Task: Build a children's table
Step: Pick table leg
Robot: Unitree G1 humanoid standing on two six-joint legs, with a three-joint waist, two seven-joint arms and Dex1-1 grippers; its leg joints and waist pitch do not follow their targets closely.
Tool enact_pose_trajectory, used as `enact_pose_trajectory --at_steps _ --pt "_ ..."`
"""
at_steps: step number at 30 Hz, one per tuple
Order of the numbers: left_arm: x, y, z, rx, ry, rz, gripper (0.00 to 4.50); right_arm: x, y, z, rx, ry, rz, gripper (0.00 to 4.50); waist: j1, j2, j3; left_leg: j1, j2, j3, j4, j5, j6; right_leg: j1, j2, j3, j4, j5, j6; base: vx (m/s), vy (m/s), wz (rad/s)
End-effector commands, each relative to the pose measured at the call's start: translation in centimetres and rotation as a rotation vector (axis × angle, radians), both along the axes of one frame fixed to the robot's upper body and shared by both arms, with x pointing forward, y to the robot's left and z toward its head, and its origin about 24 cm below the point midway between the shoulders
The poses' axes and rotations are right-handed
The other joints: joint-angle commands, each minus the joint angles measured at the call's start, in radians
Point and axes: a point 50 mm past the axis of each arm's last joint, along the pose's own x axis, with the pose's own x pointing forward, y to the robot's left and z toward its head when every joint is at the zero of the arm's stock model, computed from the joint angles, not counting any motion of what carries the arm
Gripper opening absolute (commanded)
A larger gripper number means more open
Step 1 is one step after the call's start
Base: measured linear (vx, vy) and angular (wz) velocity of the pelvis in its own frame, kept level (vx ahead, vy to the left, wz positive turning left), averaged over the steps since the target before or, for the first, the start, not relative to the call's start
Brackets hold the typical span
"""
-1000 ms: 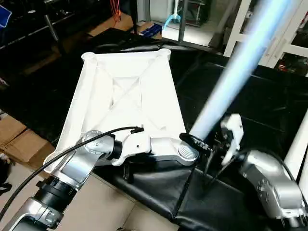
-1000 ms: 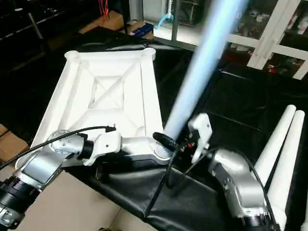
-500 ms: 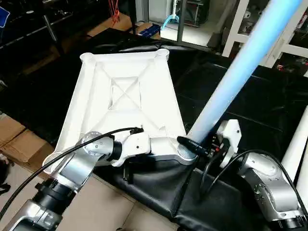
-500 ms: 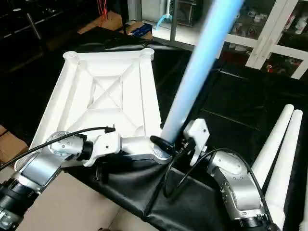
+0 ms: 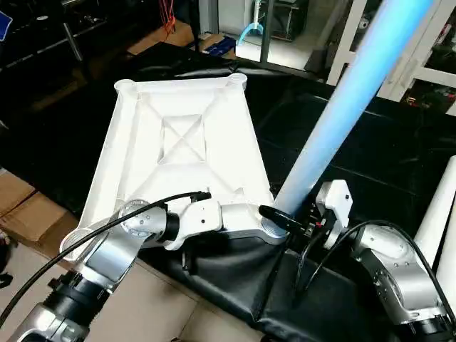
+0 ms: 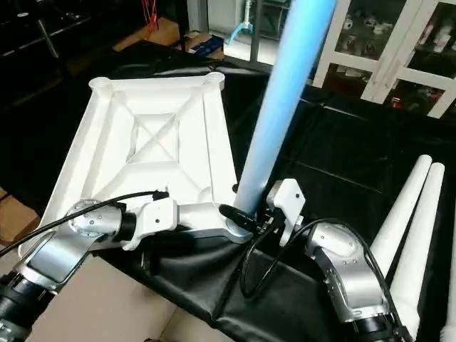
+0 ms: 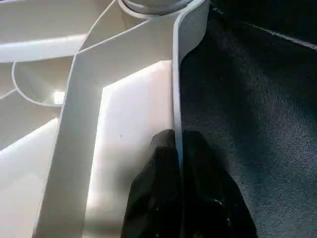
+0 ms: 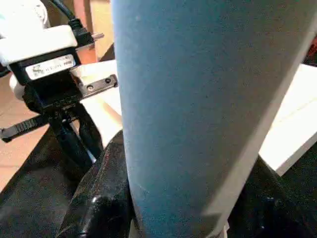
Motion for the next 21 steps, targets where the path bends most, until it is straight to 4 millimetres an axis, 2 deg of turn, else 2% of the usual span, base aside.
enact_pose_trajectory --at_steps 1,7,11,16,19,21 --pt "-0.8 -0.7 -0.4 -0.026 0.026 -0.034 0.00 -0.2 0.0 -2.1 -0.069 0.115 0.014 1.88 0.007 -0.021 -0.050 0.003 0.090 -0.038 -0.074 -0.058 0.159 0.049 -0.098 0.053 -0.060 -0.146 -0.254 0.000 0.000 0.00" --pt "-0.9 -0.8 -0.4 -0.026 0.023 -0.032 0.00 0.4 0.1 -2.5 -0.117 0.153 0.042 1.88 0.005 -0.025 -0.043 0.005 0.091 -0.040 -0.081 -0.114 0.132 0.045 -0.100 0.054 -0.070 -0.230 -0.240 0.000 0.000 0.00" --pt "-0.9 -0.8 -0.3 -0.024 0.018 -0.025 0.00 0.6 -0.1 -2.9 -0.103 0.179 0.001 1.88 0.000 -0.029 -0.042 0.004 0.092 -0.041 -0.084 -0.127 0.120 0.044 -0.099 0.054 -0.070 -0.217 -0.241 0.000 0.000 0.00" --pt "-1.0 -0.8 -0.4 -0.019 0.006 -0.014 0.00 0.7 -0.3 -3.2 -0.065 0.164 -0.066 1.88 -0.003 -0.030 -0.039 0.004 0.093 -0.042 -0.087 -0.170 0.096 0.043 -0.102 0.058 -0.077 -0.275 -0.226 0.000 0.000 0.00" --pt "-1.0 -1.0 -0.5 -0.026 0.000 -0.009 0.00 1.0 -0.7 -3.1 0.000 0.149 -0.151 1.88 -0.005 -0.024 -0.036 0.003 0.094 -0.045 -0.093 -0.190 0.081 0.041 -0.100 0.057 -0.079 -0.293 -0.224 0.000 0.000 0.00" --pt "-1.0 -1.0 -0.6 -0.027 0.000 -0.009 0.00 1.0 -0.7 -3.1 0.001 0.146 -0.157 1.88 -0.005 -0.026 -0.036 0.007 0.094 -0.044 -0.095 -0.214 0.069 0.038 -0.099 0.058 -0.082 -0.312 -0.220 0.000 0.000 0.00"
